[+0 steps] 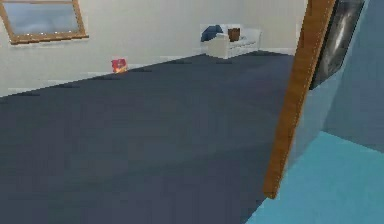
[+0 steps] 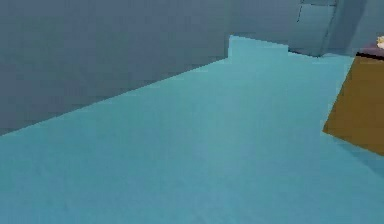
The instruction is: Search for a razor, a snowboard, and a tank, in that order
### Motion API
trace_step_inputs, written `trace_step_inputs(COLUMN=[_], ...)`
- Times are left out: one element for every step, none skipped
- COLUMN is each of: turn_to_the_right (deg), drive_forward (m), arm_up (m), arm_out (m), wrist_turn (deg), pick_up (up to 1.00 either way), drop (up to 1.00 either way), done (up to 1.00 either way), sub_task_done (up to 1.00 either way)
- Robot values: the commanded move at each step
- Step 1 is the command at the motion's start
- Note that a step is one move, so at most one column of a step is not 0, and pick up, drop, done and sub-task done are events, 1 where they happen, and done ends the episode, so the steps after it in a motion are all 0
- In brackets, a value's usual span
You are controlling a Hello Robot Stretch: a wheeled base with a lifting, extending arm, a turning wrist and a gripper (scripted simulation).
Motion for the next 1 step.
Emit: trace_step_inputs(turn_to_the_right=[3.0], drive_forward=[0.00], arm_up=[0.00], arm_out=[0.00], wrist_turn=[0.0], pick_up=[0.00], drop=[0.00], done=[0.00], sub_task_done=[0.00])
